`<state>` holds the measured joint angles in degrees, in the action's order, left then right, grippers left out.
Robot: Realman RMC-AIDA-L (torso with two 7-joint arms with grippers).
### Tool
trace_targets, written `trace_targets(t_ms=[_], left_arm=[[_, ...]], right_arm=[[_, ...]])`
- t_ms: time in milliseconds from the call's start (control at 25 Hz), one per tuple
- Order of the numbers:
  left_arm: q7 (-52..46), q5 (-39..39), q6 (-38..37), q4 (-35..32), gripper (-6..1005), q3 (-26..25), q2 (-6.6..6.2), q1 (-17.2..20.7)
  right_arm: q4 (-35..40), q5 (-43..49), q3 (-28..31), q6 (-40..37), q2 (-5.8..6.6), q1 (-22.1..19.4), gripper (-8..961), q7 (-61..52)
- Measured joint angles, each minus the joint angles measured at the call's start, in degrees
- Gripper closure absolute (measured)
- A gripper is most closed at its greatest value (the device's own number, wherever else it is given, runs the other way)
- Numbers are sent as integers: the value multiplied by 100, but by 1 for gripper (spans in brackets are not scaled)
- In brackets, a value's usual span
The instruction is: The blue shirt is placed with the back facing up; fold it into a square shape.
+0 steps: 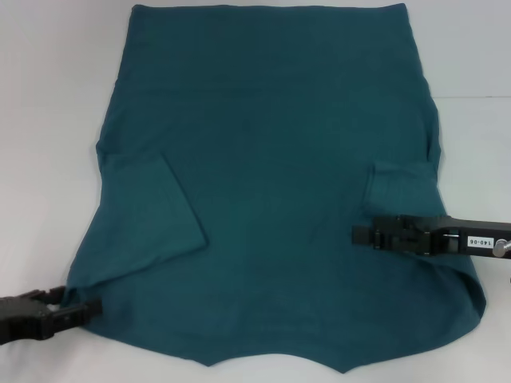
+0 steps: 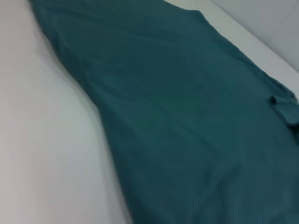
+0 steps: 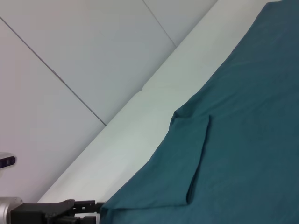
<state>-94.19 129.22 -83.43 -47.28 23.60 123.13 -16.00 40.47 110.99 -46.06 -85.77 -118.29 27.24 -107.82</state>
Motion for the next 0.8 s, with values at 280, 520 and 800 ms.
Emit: trace_targets(t_ms=[280, 520, 800], left_arm=[[14, 20, -692, -5, 139, 60, -35, -93], [-12, 253, -908, -39, 140, 65, -51, -154], [-15, 434, -946, -8, 140, 66, -53, -174]], right_arm=[[18, 0, 0, -2, 9, 0, 49, -10], [-17, 1, 1, 30, 14, 0, 50, 21], [5, 1, 0, 35, 18, -12, 50, 12]])
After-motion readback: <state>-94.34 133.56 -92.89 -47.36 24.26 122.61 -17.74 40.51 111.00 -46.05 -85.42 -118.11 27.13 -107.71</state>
